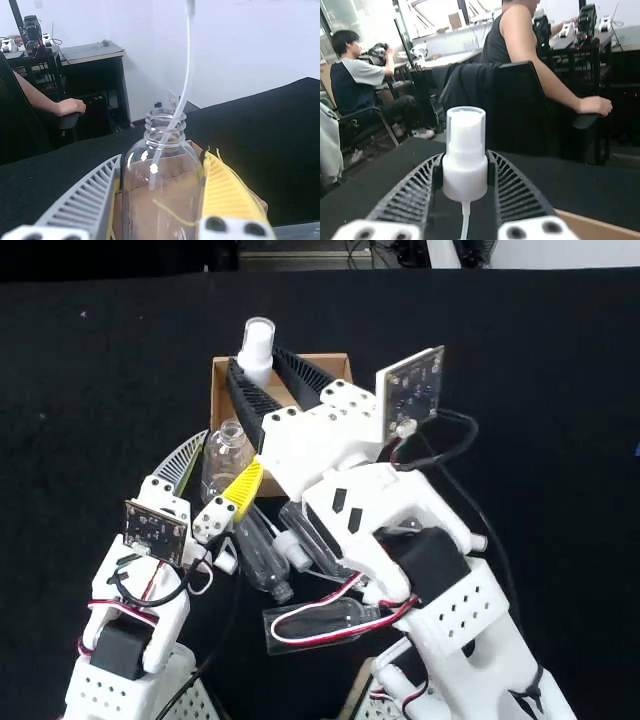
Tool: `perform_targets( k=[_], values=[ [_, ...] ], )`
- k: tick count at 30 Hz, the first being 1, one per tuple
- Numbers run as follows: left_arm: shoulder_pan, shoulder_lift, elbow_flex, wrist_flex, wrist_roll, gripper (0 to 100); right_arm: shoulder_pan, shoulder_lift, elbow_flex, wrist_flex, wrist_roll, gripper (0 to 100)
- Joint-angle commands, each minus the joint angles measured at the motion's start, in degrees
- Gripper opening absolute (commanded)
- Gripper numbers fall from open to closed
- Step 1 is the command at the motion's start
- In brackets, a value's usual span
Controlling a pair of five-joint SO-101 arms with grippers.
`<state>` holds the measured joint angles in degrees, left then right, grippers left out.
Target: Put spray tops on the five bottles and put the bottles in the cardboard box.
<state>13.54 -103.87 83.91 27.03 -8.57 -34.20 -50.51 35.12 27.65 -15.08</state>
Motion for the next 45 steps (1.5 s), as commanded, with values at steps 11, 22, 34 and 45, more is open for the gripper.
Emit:
perform_targets(
  k=[11,22,34,45],
  values=[
    [0.04,-0.70,-1.01,-1.32,-0.62,11,-4.48,-2.86,-4.62,10.55,11.25,16.9],
    [0.04,-0.70,-0.84,-1.32,-0.62,11,-3.78,-2.95,-19.30,26.02,11.69,13.2],
    [0.04,-0.70,-0.92,-1.32,-0.62,11,5.54,3.30,-9.27,13.10,11.25,1.0],
    [0.04,-0.70,-1.01,-1.32,-0.70,11,-4.92,4.70,-9.45,17.93,11.78,1.1]
  ],
)
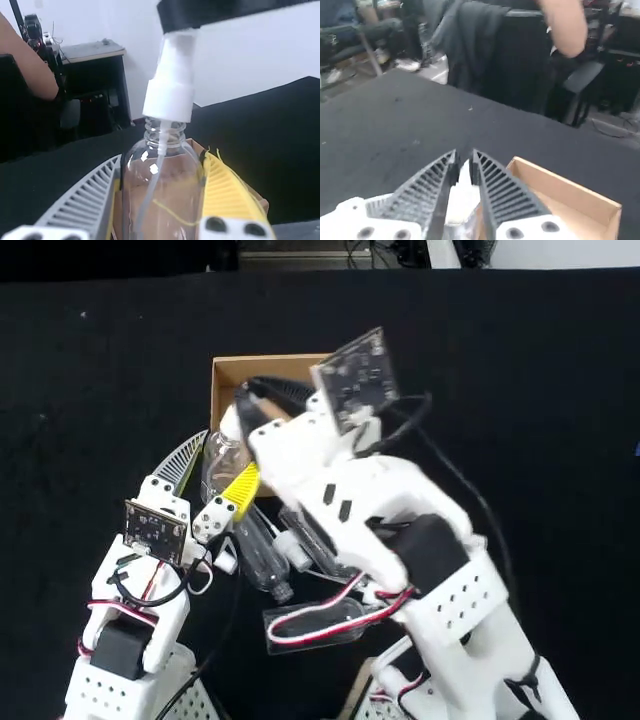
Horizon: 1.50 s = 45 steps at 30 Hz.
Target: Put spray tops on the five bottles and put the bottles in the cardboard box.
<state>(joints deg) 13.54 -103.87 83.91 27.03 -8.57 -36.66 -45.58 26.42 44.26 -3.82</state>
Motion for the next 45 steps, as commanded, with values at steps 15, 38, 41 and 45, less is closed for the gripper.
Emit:
perform_targets(
  k=[15,38,41,45],
  values=[
    [0.04,-0.70,-0.75,-1.32,-0.70,11,-1.93,-11.30,-7.87,8.09,5.10,1.1],
    [0.22,0.26,-0.66,-19.78,-0.26,10,30.86,-14.02,36.18,-12.84,1.14,1.1],
    [-0.04,4.48,-1.27,-24.88,-0.26,10,31.03,-13.93,40.57,-18.99,1.23,1.1],
    [-2.42,16.09,-3.91,-35.16,-0.26,10,30.95,-13.85,46.99,-28.57,1.23,1.1]
  ],
)
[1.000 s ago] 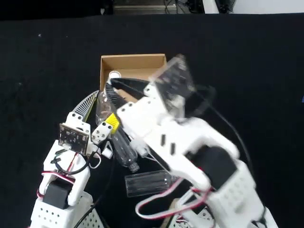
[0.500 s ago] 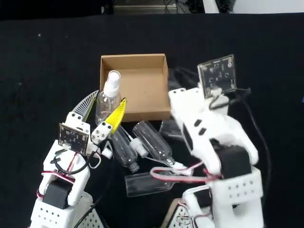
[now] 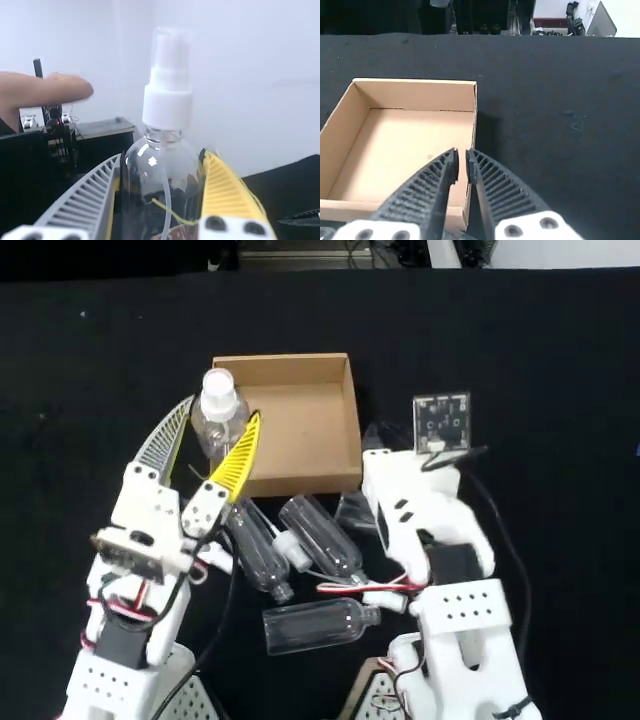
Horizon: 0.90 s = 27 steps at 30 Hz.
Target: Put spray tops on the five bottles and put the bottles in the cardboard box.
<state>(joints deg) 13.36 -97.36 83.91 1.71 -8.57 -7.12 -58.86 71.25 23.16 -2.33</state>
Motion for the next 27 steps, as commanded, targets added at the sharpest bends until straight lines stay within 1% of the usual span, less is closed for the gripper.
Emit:
perform_targets(
  k=[1,3,6,11,14,19,24,27],
  values=[
    [-2.95,13.36,-4.88,-12.66,-0.26,10,1.41,-0.57,3.38,-9.49,-0.26,1.1],
    [-3.91,21.19,-7.08,-17.93,-0.26,10,1.49,-0.57,4.97,-11.78,-0.26,1.1],
    [-4.09,33.05,-11.56,-24.35,-0.26,10,1.41,-0.57,5.23,-12.31,-0.26,1.1],
    [-4.18,50.11,-18.33,-30.59,-0.26,10,1.41,-0.57,5.49,-12.40,-0.18,1.1],
    [-4.18,57.58,-20.70,-33.23,-0.70,10,1.41,-0.57,5.49,-12.40,-0.18,1.1],
    [-4.18,64.09,-20.53,-39.38,-0.70,11,1.41,-0.57,5.49,-12.13,-0.18,1.1],
    [-4.35,66.46,-16.13,-49.14,-0.79,10,1.41,-0.57,5.49,-12.13,-0.18,1.1],
    [-6.46,69.45,-16.84,-52.04,-0.18,10,1.41,-0.57,5.49,-12.04,-0.18,1.1]
  ],
)
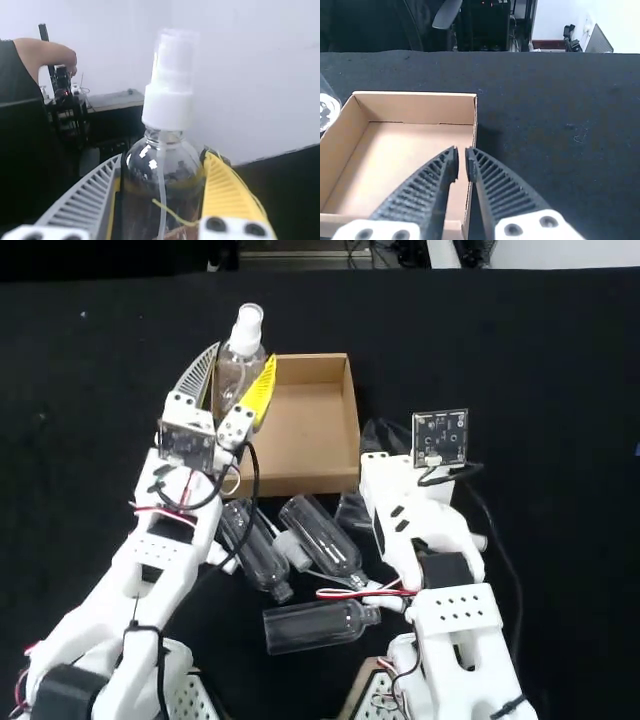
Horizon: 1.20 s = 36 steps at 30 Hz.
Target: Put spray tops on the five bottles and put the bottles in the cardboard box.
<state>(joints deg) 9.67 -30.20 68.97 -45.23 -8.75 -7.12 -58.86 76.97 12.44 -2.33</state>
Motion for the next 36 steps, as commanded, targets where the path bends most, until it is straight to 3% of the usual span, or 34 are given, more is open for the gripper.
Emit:
perform_targets(
  k=[1,6,9,21,28,36],
  values=[
    [-3.56,4.04,-3.12,-5.36,0.53,10,1.41,-0.57,-0.22,-1.32,-0.18,1.1],
    [-7.34,14.24,-10.51,-5.89,11.78,10,1.41,-0.57,-0.22,-1.32,-0.18,1.1],
    [-8.04,19.16,-14.46,-5.98,14.86,10,1.41,-0.57,-0.22,-1.32,-0.18,1.1],
    [-10.24,35.69,-25.89,-6.15,13.27,10,1.41,-0.57,-0.22,-1.32,-0.18,1.1],
    [-10.51,44.84,-27.65,-20.75,13.19,10,1.41,-0.57,-0.22,-1.32,-0.18,1.1],
    [-9.71,48.53,-27.65,-21.63,13.63,10,1.41,-0.57,-0.31,-1.32,-0.18,1.1]
  ],
)
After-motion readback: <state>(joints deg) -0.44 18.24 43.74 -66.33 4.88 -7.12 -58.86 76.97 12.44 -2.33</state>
